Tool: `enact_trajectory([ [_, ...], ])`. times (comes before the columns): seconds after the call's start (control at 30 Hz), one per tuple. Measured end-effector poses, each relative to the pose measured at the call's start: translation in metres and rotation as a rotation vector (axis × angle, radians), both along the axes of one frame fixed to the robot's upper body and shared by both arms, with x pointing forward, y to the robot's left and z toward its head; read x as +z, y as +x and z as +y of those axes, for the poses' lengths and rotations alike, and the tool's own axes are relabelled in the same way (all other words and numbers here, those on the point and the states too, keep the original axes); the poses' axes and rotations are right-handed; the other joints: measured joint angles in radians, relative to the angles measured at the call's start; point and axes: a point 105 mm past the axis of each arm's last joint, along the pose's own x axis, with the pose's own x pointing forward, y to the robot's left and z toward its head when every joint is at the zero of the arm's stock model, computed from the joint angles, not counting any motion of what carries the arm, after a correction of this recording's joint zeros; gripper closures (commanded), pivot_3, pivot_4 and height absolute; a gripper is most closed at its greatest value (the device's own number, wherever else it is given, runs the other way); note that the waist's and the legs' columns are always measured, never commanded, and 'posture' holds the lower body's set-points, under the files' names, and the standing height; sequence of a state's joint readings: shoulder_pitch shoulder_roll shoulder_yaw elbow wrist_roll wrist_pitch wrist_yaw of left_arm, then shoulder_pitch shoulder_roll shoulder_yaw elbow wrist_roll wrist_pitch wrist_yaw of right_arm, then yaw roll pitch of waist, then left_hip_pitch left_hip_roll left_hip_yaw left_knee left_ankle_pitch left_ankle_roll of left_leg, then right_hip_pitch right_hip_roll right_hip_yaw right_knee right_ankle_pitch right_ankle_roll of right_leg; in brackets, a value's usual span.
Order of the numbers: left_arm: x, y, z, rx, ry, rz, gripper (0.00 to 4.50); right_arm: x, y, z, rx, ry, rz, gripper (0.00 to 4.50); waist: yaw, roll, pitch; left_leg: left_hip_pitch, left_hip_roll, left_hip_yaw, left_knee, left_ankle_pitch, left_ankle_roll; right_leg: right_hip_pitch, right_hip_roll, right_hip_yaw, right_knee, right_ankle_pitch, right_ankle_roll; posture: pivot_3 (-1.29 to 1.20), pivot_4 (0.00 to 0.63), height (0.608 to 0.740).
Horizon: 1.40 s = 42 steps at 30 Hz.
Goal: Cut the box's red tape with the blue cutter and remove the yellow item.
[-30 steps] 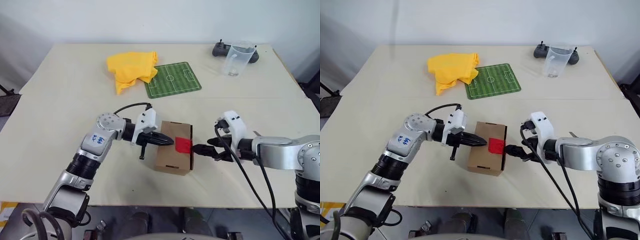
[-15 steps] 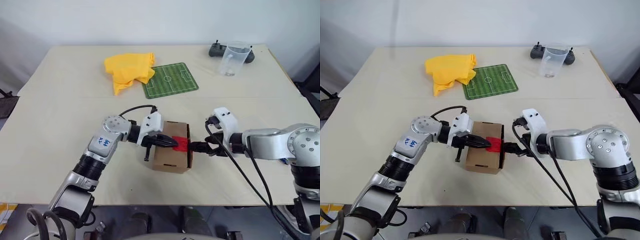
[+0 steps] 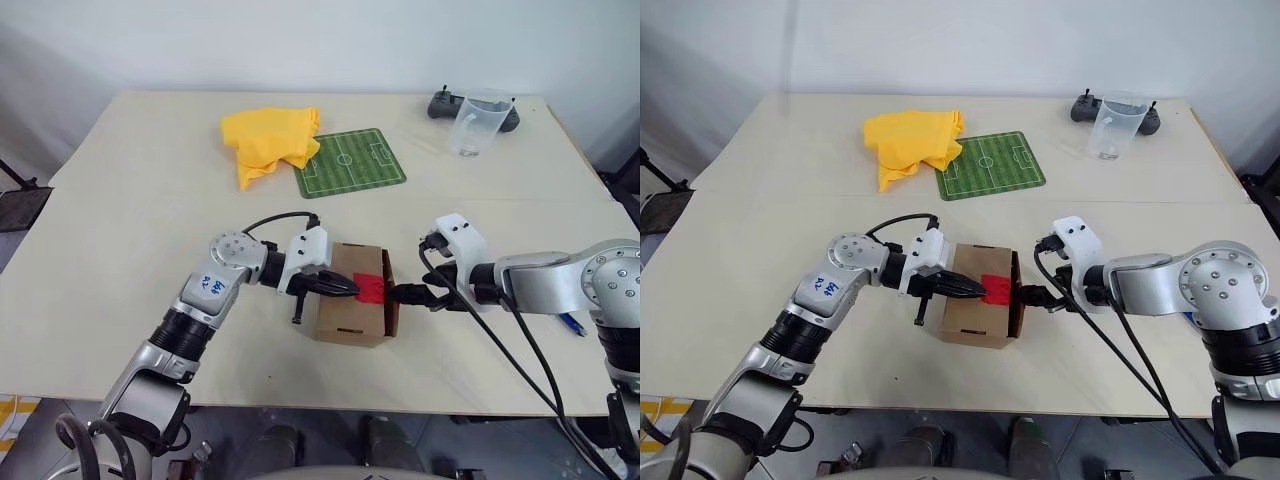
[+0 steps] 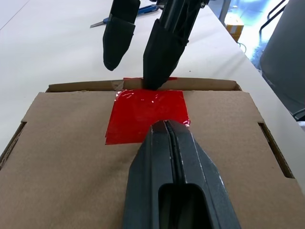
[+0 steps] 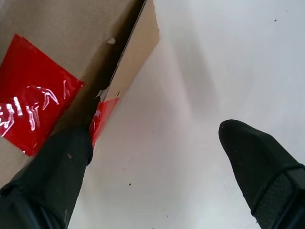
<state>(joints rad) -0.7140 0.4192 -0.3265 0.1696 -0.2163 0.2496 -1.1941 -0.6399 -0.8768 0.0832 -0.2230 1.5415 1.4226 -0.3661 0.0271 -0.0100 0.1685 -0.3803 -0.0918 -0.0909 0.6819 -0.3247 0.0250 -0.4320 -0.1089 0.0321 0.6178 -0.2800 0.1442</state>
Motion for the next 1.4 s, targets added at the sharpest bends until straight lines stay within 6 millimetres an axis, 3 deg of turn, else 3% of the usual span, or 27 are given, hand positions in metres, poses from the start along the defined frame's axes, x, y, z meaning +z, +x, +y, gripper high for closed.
enact_trajectory([
  [0.1,0.000,0.000,0.002,0.003,0.007,-0.003,4.50,-0.018,0.003,-0.018,-0.075,-0.089,0.021,0.01,-0.002,0.001,0.001,0.002,0.000,-0.001,-0.002,0.000,0.000,0.002,0.000,0.000,-0.002,0.000,0.000,0.00,0.150,0.740],
  [0.37,0.001,0.000,0.004,0.004,0.013,0.001,4.50,-0.015,0.008,-0.030,-0.100,-0.162,-0.037,0.01,-0.003,0.002,0.001,0.002,0.000,-0.001,-0.004,0.000,-0.001,0.002,0.000,-0.001,-0.003,0.000,0.000,0.00,0.150,0.740],
  [0.53,0.001,0.000,0.004,0.004,0.013,0.003,4.50,-0.019,0.008,-0.027,-0.094,-0.154,-0.048,0.01,-0.004,0.002,0.001,0.003,0.000,-0.001,-0.005,0.000,-0.001,0.002,0.000,-0.001,-0.004,0.000,0.000,0.00,0.150,0.740],
  [0.6,0.001,0.000,0.003,0.003,0.014,0.002,4.50,-0.013,0.010,-0.029,-0.100,-0.129,-0.068,0.01,-0.003,0.002,0.001,0.003,0.000,-0.001,-0.005,0.000,-0.001,0.002,0.000,-0.001,-0.004,0.000,0.000,0.00,0.150,0.740],
  [0.77,0.002,-0.002,0.003,-0.002,0.016,-0.003,4.50,0.028,0.008,-0.051,-0.118,-0.021,-0.135,0.01,-0.002,0.003,0.002,0.003,0.001,-0.002,-0.009,0.000,0.000,0.003,0.000,-0.002,-0.007,0.000,0.000,0.00,0.150,0.740],
  [0.97,0.003,-0.002,0.003,-0.007,0.021,-0.009,4.50,0.031,-0.008,-0.035,-0.036,0.327,0.017,0.01,-0.003,0.003,0.002,0.004,0.001,-0.002,-0.014,0.001,-0.001,0.003,0.000,0.000,-0.008,0.000,0.000,0.00,0.150,0.740],
  [1.1,0.003,-0.003,0.003,-0.010,0.021,-0.010,4.50,0.022,-0.011,-0.030,-0.067,0.417,0.071,0.01,-0.003,0.003,0.002,0.004,0.001,-0.002,-0.015,0.001,-0.001,0.003,-0.001,-0.001,-0.010,0.000,-0.001,0.00,0.150,0.740],
  [1.23,0.003,-0.003,0.003,-0.009,0.023,-0.011,4.50,-0.001,-0.014,-0.017,-0.092,0.433,0.156,0.01,-0.004,0.003,0.002,0.004,0.000,-0.002,-0.015,0.001,-0.001,0.003,-0.001,-0.001,-0.010,0.000,0.000,0.00,0.150,0.740],
  [1.4,0.003,-0.003,0.003,-0.018,0.024,-0.015,4.50,-0.009,-0.013,-0.006,-0.103,0.458,0.186,0.01,-0.003,0.003,0.002,0.004,0.000,-0.002,-0.015,0.001,-0.001,0.003,-0.001,-0.001,-0.011,0.000,0.000,0.00,0.150,0.740],
])
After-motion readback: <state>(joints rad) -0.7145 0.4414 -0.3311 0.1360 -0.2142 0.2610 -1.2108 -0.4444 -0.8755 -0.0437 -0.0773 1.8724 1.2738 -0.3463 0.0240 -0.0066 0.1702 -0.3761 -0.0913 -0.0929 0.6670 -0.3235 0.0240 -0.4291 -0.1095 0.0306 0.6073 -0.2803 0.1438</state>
